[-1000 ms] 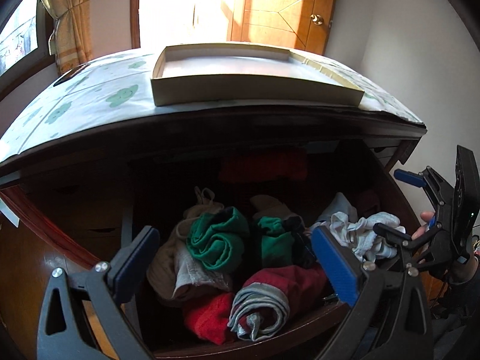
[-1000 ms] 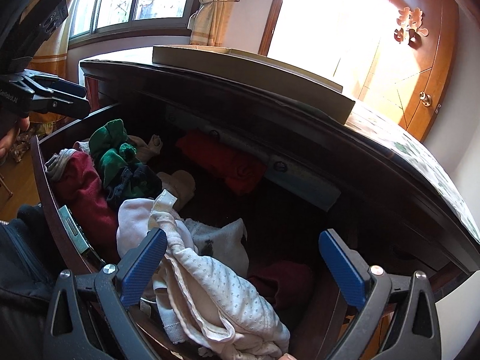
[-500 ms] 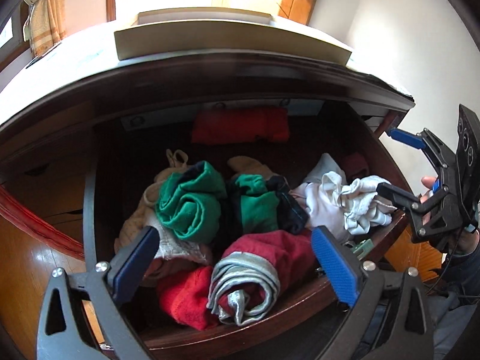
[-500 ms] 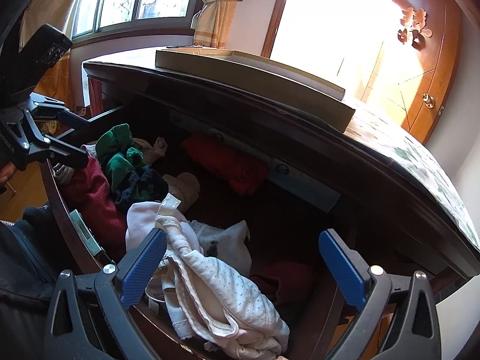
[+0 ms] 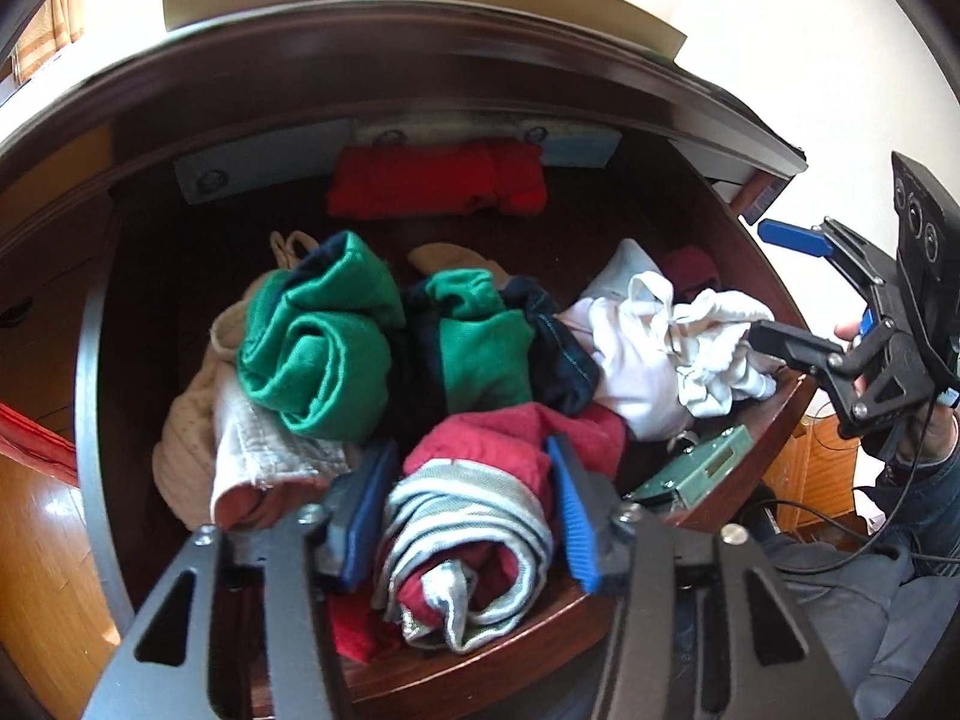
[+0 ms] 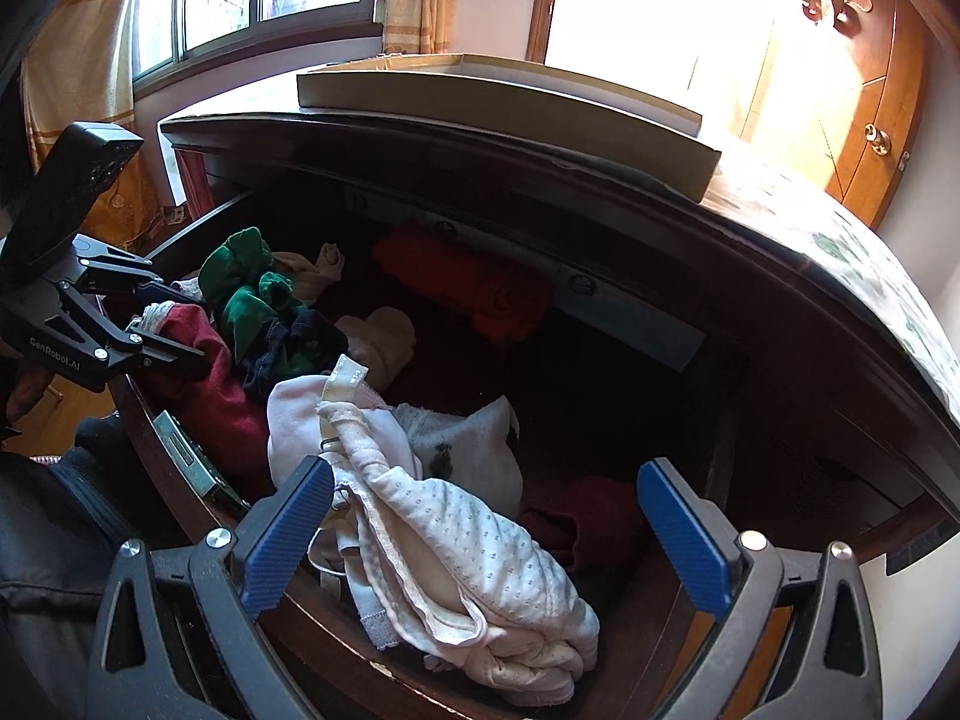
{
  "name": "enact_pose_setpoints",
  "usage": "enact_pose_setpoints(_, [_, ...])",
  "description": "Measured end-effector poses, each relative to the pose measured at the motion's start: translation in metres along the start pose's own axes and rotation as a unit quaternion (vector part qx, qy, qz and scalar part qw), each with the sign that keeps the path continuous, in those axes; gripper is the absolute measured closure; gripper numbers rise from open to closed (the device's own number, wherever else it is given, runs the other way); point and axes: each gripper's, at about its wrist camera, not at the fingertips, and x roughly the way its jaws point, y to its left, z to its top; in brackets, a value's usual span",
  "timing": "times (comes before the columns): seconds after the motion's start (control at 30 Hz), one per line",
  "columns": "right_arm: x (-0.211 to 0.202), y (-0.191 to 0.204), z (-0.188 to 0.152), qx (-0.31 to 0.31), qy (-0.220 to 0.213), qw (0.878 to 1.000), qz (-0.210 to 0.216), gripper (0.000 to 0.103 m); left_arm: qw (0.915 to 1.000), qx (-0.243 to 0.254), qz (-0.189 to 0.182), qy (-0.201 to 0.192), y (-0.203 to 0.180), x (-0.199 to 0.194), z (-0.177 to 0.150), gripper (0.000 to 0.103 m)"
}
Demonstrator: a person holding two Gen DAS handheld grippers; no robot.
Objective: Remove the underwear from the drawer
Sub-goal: 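Close the right tool on the white underwear while the left tool grips the red-grey sock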
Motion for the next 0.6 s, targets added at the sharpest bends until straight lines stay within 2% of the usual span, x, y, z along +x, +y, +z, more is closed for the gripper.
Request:
enact_pose_setpoints(0.13, [0.005, -0.002, -0.001, 0.001, 0.02, 1.0, 0.013, 0.006, 1.0, 0.006, -0.002, -0.007, -0.002, -0.002, -0.001, 0.068])
enact_pose_setpoints(0.2, [0.006, -0.001, -0.002, -0.001, 0.025, 0.999, 0.022, 0.017, 0.9999, 0.012, 0.001, -0.009, -0.003, -0.003, -0.002, 0.072])
enact_pose_setpoints(0.37, [0.012, 0.003, -0.003, -0.002, 0.045, 0.998, 0.039, 0.028, 0.9996, 0.02, 0.006, -0.019, -0.007, -0.006, -0.003, 0.079])
enact_pose_setpoints(0.47, [0.02, 0.004, -0.004, -0.001, 0.072, 0.996, 0.06, 0.052, 0.9994, 0.022, 0.004, -0.028, -0.007, -0.01, -0.003, 0.082])
enact_pose_setpoints(0.53, [0.021, 0.006, -0.006, -0.007, 0.074, 0.995, 0.064, 0.06, 0.9991, 0.026, 0.004, -0.033, -0.008, -0.013, -0.003, 0.083])
enact_pose_setpoints(0.6, [0.017, 0.007, -0.008, -0.008, 0.068, 0.995, 0.071, 0.074, 0.9988, 0.03, 0.003, -0.04, -0.01, -0.016, -0.003, 0.084])
